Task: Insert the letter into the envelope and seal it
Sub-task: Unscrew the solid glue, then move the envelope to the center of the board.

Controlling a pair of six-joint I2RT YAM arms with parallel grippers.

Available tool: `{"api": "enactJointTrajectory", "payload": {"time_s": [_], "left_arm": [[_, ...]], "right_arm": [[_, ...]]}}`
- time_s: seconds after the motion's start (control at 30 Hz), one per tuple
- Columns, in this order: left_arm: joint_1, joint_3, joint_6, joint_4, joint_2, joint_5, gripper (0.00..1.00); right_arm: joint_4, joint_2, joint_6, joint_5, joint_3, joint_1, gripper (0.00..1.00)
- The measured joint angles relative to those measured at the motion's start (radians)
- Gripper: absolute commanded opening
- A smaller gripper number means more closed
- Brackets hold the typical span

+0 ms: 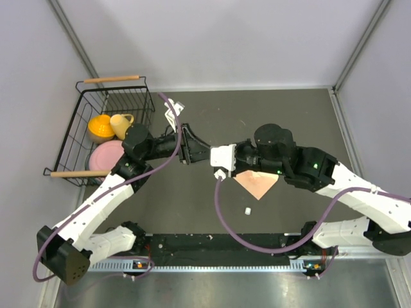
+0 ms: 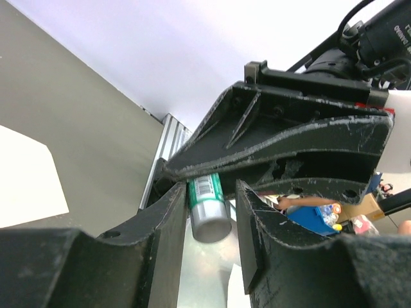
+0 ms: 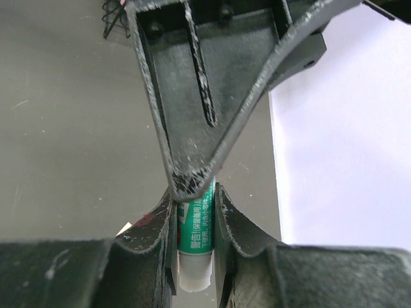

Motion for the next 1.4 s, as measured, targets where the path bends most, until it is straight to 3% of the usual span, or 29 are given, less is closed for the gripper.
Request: {"api": "enactJointTrajectory", "payload": {"time_s": [0.33,0.57,0.67,0.7,0.8,0.87,0.97,1.23,1.4], "left_arm": [[-0.001,0.0,-0.037,0.039,0.009,-0.067,0.32],[-0.001,-0.018,-0.069,0.064,0.019,-0.118,0.04],[-0.001,-0.03,-0.093,0.089,0.024,-0.129,0.0],[0.0,-0.035,-0.101,0.099,0.024,-0.129,0.0],[0.01,-0.05,-0.108,0.123,0.024,-0.129,0.0],[0.023,-0.061,-0.09,0.128,0.023,-0.127,0.0],[0.061,-0.077,-0.02,0.091,0.015,-0.124,0.0],[0.155,-0.123,0.229,-0.045,-0.014,-0.101,0.0],[0.156,-0.138,0.322,-0.079,-0.012,-0.067,0.0]], "right_arm": [[0.059,0.01,0.062,0.062,-0.005,0.011,0.0],[0.071,0.026,0.109,0.121,-0.005,0.012,0.0],[0.071,0.029,0.129,0.134,-0.005,0.012,0.26],[0.071,0.03,0.137,0.138,-0.005,0.013,0.45],[0.078,0.033,0.179,0.132,-0.006,0.011,0.72],[0.077,0.034,0.21,0.105,-0.011,-0.008,0.79],[0.046,0.034,0.266,0.024,-0.011,-0.098,0.89],[-0.091,0.032,0.462,-0.361,-0.116,-0.622,0.89],[-0.198,0.187,0.527,-0.571,-0.139,-0.89,0.89]]}}
